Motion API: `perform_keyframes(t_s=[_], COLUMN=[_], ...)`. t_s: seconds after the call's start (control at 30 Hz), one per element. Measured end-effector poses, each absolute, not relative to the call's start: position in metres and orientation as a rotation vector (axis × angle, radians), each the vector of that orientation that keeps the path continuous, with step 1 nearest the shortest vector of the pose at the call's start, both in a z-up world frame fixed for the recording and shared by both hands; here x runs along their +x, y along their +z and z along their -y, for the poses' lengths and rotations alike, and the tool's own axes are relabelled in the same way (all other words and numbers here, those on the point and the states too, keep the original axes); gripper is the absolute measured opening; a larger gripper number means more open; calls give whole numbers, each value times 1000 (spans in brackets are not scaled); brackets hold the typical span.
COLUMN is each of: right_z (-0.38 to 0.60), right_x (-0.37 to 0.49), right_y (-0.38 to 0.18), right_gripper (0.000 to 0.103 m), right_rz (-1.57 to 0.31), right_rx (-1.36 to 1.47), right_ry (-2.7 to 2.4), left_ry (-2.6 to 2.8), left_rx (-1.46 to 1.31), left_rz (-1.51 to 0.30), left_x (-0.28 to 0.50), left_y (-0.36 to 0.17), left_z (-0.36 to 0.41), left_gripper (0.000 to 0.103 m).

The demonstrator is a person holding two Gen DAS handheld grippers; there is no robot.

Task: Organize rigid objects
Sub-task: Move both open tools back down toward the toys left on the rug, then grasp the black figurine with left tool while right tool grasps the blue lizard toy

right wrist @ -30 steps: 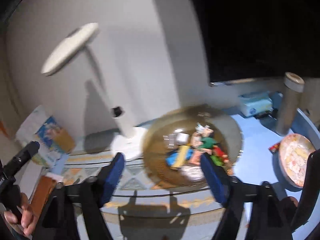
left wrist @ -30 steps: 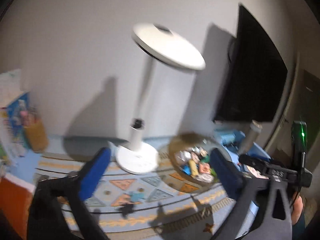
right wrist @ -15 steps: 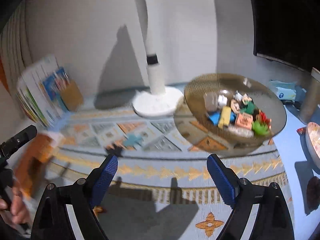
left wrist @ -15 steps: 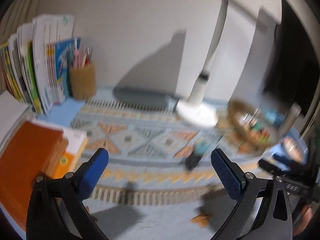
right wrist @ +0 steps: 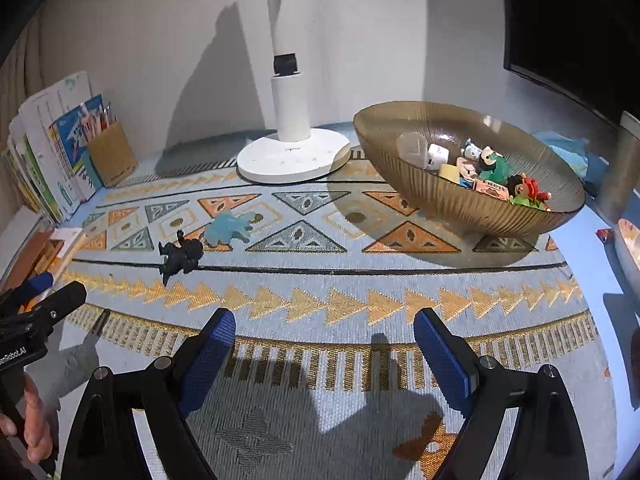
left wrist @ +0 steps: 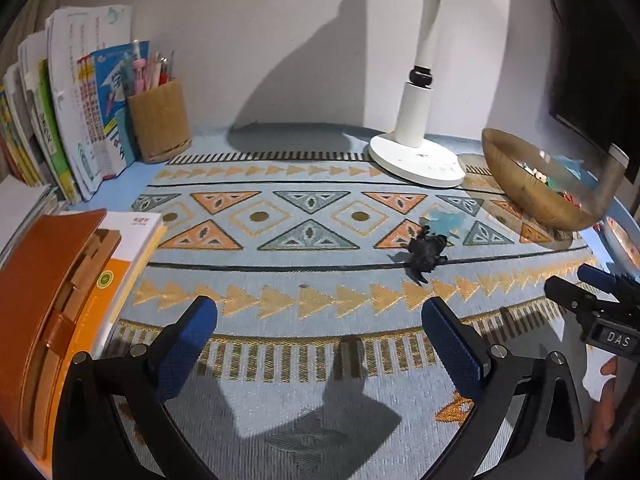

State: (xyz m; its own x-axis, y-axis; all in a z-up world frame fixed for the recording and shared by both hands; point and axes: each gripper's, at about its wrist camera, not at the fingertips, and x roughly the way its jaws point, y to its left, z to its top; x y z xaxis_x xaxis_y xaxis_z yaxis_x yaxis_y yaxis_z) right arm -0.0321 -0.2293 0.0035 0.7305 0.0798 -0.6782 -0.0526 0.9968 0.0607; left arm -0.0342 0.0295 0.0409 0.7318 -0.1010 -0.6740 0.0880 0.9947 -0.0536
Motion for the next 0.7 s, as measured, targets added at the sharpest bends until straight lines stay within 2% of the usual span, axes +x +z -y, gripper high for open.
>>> perform_keyframes(t_s=[0.1, 0.2, 0.33, 0.37, 0.4, 0.43, 0.47, 0.7], right_z=[226, 231, 223, 219, 216, 211, 207, 201], right_x=[-25, -5, 22, 33, 42, 51, 62, 108], right_y=[0, -5, 18, 22, 23, 23, 20, -8], right_gripper=[90, 90, 90, 90, 88, 72, 59, 58], right_rz=[-806, -982, -984, -975, -973, -978, -995, -1071], right_rx=[35, 175, 211, 214, 209, 204, 214, 340], right_ry=[103, 192, 259, 279, 283, 287, 309, 348], left_ry=[-143, -220, -384, -423, -464, -513, -533, -486], left_rx=[-9, -19, -51, -42, -47, -82, -108, 35], left_rz=[-758, -798, -816, -832, -854, -893, -925, -957], left_x=[-33, -27, -10, -2, 6, 17, 26, 47], left_y=[41, 43, 51, 50, 47, 42, 36, 17], left_z=[-26, -20, -2, 4, 9, 12, 13, 39], left_gripper=[102, 101, 101, 98, 82, 67, 66, 66])
